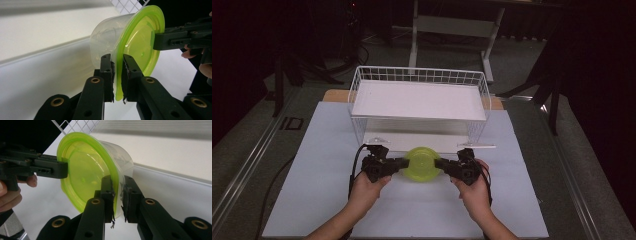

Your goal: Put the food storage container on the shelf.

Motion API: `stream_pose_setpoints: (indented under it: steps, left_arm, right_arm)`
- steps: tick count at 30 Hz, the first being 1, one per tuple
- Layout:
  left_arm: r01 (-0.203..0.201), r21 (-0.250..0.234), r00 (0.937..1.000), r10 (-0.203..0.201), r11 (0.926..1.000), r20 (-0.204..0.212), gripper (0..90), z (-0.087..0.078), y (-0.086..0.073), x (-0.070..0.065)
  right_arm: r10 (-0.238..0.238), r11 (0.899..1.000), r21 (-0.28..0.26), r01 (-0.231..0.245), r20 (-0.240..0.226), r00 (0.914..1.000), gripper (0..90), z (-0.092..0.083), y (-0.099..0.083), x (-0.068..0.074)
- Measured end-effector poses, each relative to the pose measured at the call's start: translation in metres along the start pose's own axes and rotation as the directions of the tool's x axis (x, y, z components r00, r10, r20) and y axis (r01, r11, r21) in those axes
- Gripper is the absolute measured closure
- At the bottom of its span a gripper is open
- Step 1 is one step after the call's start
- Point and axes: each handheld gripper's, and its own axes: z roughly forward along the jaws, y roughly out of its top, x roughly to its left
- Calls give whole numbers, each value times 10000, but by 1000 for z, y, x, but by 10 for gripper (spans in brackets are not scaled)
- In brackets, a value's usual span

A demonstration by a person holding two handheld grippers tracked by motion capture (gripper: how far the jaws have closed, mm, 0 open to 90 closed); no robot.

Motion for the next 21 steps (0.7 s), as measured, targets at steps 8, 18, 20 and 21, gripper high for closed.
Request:
stream_pose_setpoints:
  steps: [8,18,20,21]
  left_arm:
    - [100,-131,9991,-105,9999,-406,813,8,4,17]
    - [-147,-259,9979,130,9996,-641,811,22,9,30]
    - [-195,-414,9978,168,9990,-639,811,26,9,33]
    - [-178,-491,9983,150,9986,-563,810,27,9,34]
  right_arm:
    - [-81,9998,163,77,255,9996,803,22,10,-4]
    - [69,10000,-28,-68,516,9986,798,40,13,-14]
    - [147,9999,-75,-143,561,9983,796,43,14,-17]
    - [213,9997,-96,-208,575,9981,795,44,15,-19]
